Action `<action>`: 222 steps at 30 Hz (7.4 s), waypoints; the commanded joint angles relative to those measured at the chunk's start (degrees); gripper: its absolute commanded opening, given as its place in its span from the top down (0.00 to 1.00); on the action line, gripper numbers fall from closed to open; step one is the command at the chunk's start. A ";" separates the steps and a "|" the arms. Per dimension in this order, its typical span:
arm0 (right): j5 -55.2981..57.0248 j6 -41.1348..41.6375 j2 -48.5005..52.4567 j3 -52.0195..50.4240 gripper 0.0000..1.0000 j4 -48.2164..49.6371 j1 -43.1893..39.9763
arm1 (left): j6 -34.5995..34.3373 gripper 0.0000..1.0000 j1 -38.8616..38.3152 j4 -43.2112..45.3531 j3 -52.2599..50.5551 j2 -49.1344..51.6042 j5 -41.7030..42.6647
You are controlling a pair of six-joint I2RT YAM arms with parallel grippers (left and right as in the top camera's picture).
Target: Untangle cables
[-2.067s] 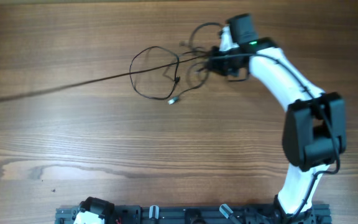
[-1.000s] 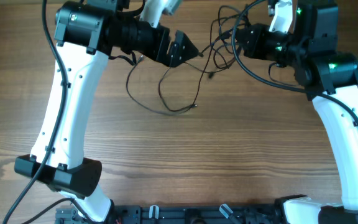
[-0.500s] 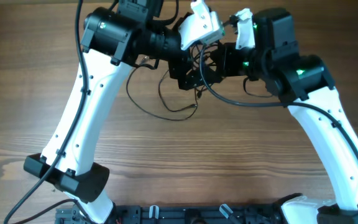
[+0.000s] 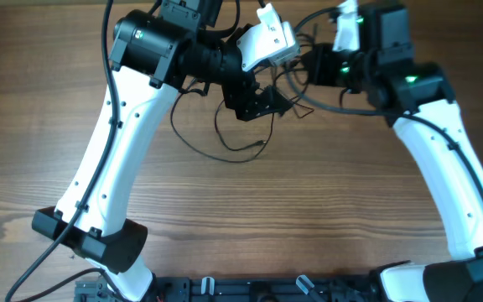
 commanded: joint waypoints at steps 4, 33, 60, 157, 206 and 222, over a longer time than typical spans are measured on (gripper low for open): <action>-7.63 0.37 -0.07 1.68 0.96 0.48 -7.10 | -2.60 0.12 0.57 1.51 0.26 0.55 -0.31; -11.87 5.25 -0.17 1.68 0.96 -1.49 -7.23 | -125.74 0.37 -3.80 17.90 0.26 9.01 -19.78; 0.17 3.10 -2.23 1.68 0.96 -3.98 -13.90 | -86.47 0.96 10.12 -10.32 -0.70 -15.41 -67.54; 11.26 18.14 -2.51 1.36 0.96 -14.71 -12.52 | -167.58 0.20 -16.09 36.17 -0.83 16.31 -21.31; 17.31 -12.09 -1.31 -9.16 0.01 9.46 -13.00 | -92.24 0.00 15.39 -17.92 -0.81 -11.28 -46.53; 9.07 62.31 0.72 -19.89 0.00 -18.64 -12.90 | -90.79 0.00 13.46 -18.49 -0.81 -11.21 -46.71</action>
